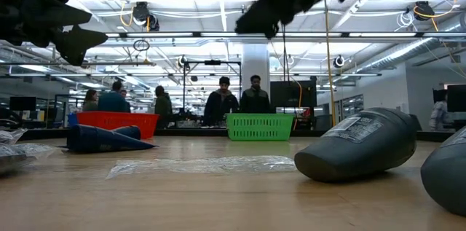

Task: Pick & Place Travel size toiletries
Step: Put the bottom gray deodorant into the green bin

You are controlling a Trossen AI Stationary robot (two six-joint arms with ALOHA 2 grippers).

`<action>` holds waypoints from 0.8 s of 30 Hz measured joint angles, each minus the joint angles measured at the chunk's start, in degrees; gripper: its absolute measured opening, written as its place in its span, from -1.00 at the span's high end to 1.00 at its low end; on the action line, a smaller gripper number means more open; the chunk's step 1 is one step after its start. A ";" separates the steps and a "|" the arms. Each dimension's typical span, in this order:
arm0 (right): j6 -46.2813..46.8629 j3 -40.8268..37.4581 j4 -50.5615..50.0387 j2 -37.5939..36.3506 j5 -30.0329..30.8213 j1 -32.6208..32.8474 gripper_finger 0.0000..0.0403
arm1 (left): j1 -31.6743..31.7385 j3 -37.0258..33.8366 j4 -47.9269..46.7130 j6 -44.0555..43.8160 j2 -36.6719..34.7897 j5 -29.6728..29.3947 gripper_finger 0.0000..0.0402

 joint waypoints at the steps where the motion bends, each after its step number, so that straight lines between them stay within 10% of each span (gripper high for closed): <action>1: -0.04 0.00 -0.67 -0.35 0.02 2.01 0.27 | 0.00 0.00 0.00 0.00 -0.02 0.00 -0.18; 24: 10.63 0.00 -1.15 -1.72 7.74 37.95 0.36 | 0.00 0.00 0.00 0.00 -0.01 -0.02 -0.18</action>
